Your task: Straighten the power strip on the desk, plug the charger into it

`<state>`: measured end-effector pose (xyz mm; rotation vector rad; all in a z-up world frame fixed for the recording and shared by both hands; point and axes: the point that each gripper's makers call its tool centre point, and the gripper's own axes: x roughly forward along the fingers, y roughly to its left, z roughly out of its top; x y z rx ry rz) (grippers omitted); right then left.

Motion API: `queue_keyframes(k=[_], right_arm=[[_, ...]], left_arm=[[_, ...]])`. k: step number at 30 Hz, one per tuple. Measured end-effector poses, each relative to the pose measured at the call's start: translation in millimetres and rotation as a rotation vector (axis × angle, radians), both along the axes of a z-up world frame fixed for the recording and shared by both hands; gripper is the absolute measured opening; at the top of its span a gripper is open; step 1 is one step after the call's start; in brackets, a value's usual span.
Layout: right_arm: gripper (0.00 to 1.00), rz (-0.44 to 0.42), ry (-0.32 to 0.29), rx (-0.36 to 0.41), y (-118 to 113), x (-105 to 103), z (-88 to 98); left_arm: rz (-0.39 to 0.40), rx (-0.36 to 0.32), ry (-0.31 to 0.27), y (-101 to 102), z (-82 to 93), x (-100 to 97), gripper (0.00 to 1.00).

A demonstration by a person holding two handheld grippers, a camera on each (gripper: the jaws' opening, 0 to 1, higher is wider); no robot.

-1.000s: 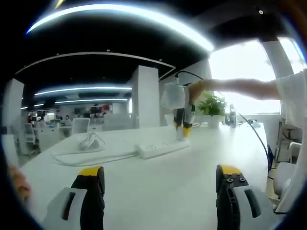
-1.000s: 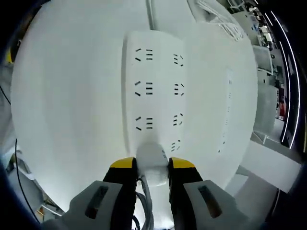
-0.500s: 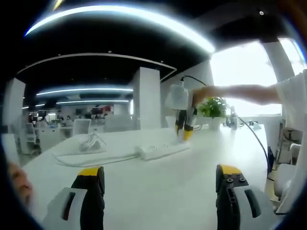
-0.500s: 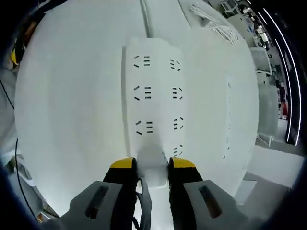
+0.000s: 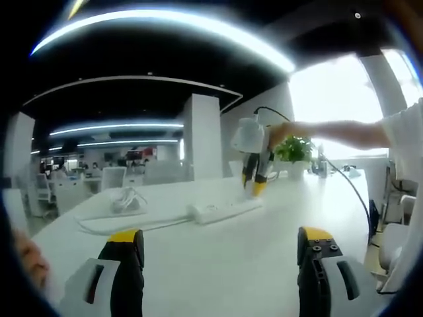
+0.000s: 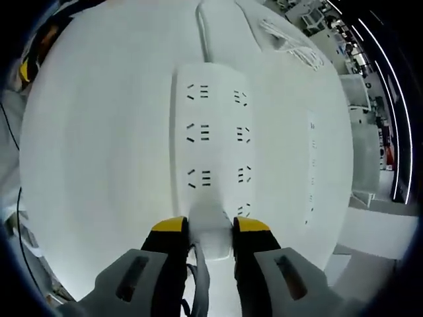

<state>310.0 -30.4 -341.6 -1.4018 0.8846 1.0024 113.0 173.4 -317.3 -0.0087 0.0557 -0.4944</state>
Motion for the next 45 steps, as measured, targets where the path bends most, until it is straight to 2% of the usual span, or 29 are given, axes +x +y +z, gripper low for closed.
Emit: queue_keyframes(k=[4, 7, 14, 19, 31, 38, 45], right_arm=[[0.25, 0.012, -0.028, 0.010, 2, -2, -0.3], [0.27, 0.100, -0.065, -0.018, 2, -1, -1.4], [0.32, 0.091, -0.039, 0.038, 6, -3, -1.7], [0.42, 0.084, -0.058, 0.080, 10, 1, 1.8], [0.51, 0.094, -0.068, 0.140, 17, 1, 5.8], [0.63, 0.097, -0.074, 0.185, 21, 3, 8.4], [0.78, 0.121, -0.099, 0.255, 27, 6, 16.2]], left_arm=[[-0.004, 0.009, -0.004, 0, 1.5, -1.4, 0.99], [-0.003, 0.007, -0.001, 1, 0.6, -2.3, 0.99], [-0.004, 0.009, -0.004, 3, 1.4, -3.5, 0.99], [-0.002, 0.007, -0.005, 4, 1.8, -3.8, 0.99], [0.001, 0.007, -0.003, 6, 1.0, -5.8, 0.99], [-0.001, 0.012, 0.002, 5, -0.4, -5.4, 0.99], [-0.006, 0.011, 0.004, 2, -1.0, -4.0, 0.99]])
